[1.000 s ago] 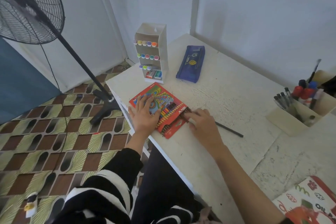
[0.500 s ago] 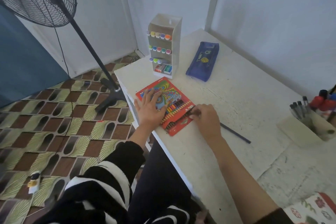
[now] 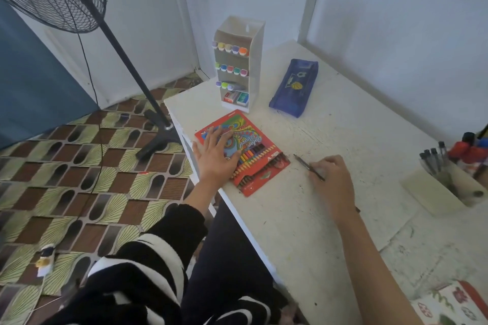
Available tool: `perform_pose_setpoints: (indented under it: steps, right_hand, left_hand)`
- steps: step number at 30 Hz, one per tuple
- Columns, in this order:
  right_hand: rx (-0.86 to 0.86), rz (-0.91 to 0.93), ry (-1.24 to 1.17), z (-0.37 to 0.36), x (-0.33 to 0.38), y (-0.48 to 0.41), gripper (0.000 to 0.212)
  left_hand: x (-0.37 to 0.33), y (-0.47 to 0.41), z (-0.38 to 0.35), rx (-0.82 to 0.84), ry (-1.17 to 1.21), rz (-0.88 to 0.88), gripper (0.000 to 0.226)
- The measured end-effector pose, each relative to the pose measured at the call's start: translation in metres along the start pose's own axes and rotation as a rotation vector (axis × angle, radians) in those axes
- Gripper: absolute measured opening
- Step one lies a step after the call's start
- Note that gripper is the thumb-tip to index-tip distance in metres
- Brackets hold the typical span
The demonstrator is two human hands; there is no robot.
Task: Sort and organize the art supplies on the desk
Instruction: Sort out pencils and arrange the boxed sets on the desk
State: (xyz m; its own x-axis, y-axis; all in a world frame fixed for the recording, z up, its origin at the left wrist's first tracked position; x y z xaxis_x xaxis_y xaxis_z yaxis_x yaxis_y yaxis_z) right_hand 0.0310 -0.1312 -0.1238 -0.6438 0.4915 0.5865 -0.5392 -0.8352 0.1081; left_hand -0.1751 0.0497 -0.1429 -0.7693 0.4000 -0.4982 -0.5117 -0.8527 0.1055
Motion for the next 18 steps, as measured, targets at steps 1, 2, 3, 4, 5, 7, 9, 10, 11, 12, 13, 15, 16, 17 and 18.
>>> perform_pose_setpoints:
  steps: [1,2,3,4,5,7,9,10,11,12,13,15,16,17,18]
  right_hand:
    - [-0.023,0.009,-0.011,0.0,-0.001,0.004,0.015]
    - [-0.038,0.012,-0.016,0.001,-0.002,0.007,0.01]
    - [-0.05,0.014,-0.032,0.003,-0.002,0.009,0.008]
    - [-0.061,0.019,-0.067,0.007,-0.001,0.011,0.009]
    - [-0.076,0.035,-0.112,0.012,0.002,0.013,0.011]
    - [-0.124,0.091,-0.19,0.025,0.012,0.018,0.014]
    - [-0.196,0.139,-0.28,0.041,0.023,0.024,0.015]
    - [-0.237,0.149,-0.357,0.048,0.028,0.026,0.015]
    - [-0.285,0.154,-0.451,0.055,0.03,0.029,0.016]
    - [-0.336,0.155,-0.55,0.06,0.031,0.03,0.016]
    - [-0.379,0.156,-0.652,0.064,0.031,0.031,0.017]
    - [-0.421,0.144,-0.848,0.066,0.029,0.032,0.02]
    - [-0.422,0.121,-0.93,0.063,0.027,0.031,0.019]
    - [-0.415,0.089,-0.998,0.059,0.024,0.032,0.018]
    - [-0.398,0.061,-1.059,0.052,0.023,0.032,0.017]
  left_hand:
    - [0.0,0.0,0.0,-0.001,0.002,0.0,0.054]
    - [0.0,0.001,0.0,0.0,0.006,-0.002,0.054]
    - [0.0,0.001,0.001,0.0,0.011,-0.003,0.053]
    - [-0.001,0.001,0.001,-0.002,0.015,-0.005,0.053]
    - [-0.001,0.002,0.001,-0.006,0.016,-0.005,0.053]
    - [-0.001,0.001,0.001,-0.008,0.011,-0.008,0.053]
    - [-0.001,0.0,0.0,-0.005,0.005,-0.004,0.053]
    - [0.001,0.0,0.0,-0.003,0.004,0.003,0.053]
    - [0.0,0.0,0.0,-0.003,0.003,0.005,0.053]
    - [0.0,0.0,-0.001,-0.002,0.0,0.005,0.053]
    - [0.0,0.0,-0.001,-0.001,-0.003,0.005,0.053]
    - [0.0,0.0,-0.001,0.001,-0.004,0.005,0.053]
    - [0.001,0.0,-0.001,0.001,-0.003,0.007,0.053]
    - [0.0,0.0,-0.001,0.001,-0.001,0.006,0.053]
    - [0.001,0.0,-0.001,0.001,0.001,0.008,0.053]
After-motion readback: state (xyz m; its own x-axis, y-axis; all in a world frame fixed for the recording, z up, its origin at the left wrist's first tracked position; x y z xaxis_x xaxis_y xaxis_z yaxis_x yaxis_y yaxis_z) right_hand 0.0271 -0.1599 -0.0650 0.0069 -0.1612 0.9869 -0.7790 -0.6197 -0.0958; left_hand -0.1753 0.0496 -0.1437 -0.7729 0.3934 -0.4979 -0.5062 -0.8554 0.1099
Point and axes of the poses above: each hand's wrist, its own y-axis away from the middle knuckle, its own z-axis out of the back of the hand, x = y × z, the point moved 4 cm from there along -y, towards the middle knuckle, and after that the axes turned 13 degrees about x, right-handed, at the moved point
